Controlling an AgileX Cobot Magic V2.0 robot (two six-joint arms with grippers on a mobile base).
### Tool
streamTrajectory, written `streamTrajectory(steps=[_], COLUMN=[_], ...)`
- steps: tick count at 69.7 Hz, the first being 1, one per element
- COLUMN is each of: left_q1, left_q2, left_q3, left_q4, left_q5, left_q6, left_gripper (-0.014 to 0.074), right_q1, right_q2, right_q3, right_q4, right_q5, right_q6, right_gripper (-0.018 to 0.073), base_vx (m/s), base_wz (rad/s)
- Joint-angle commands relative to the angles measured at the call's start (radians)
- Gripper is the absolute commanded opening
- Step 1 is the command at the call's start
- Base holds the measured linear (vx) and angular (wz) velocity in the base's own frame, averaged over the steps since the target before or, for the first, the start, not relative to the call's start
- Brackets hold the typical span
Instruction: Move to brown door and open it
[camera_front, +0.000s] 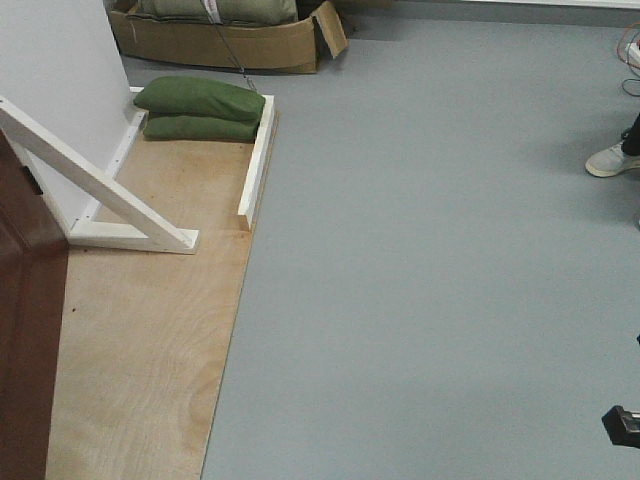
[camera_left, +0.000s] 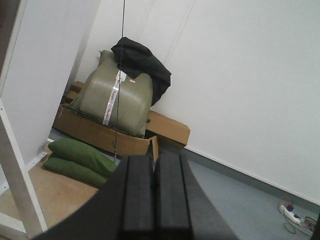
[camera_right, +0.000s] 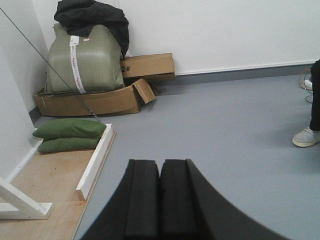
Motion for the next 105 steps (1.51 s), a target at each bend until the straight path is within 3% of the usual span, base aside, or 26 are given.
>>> streamTrajectory(steps=[1,70,82,100,101,102,105], left_q1=[-0.005,-0.002,0.004,0.141,0.156,0.279,0.318], left_q2=[-0.017,-0.018,0.077,0.401,0.414,0.528,0.554], left_q3=[0.016,0.016,-0.014,-0.334,-0.357,-0.632,-0.692], left_q4=[0.001,0.001,0.002,0.002,0.002,0.010,0.012], left_q5=[-0.091,-0.091,-0.087,-0.076,-0.073,-0.055,-0.047], left_q6=[-0.008,-0.005,-0.005,-0.006,-0.006,-0.005,-0.005], left_gripper=[0.0011,0.0011,0.0011,0.0011,0.0011,0.0011,0.0011], right_q1=[0.000,0.000,0.000,0.000,0.000,0.000,0.000], right_q2=[-0.009,-0.009,-0.009,-0.009,-0.009,-0.009,-0.009], right_q3=[0.002,0.002,0.002,0.002,0.002,0.002,0.002], right_q4=[-0.005,-0.005,-0.006,-0.006,-0.006,-0.006,-0.006], right_q5=[-0.079,-0.079,-0.079,-0.079,-0.079,-0.079,-0.079], right_q6=[-0.009,-0.009,-0.009,-0.009,-0.009,-0.009,-0.009], right_gripper=[0.0000,0.0000,0.0000,0.0000,0.0000,0.0000,0.0000], base_vx=[0.14,0.03,0.00,0.00,0.00,0.00,0.00], base_wz=[-0.03,0.00,0.00,0.00,0.00,0.00,0.00])
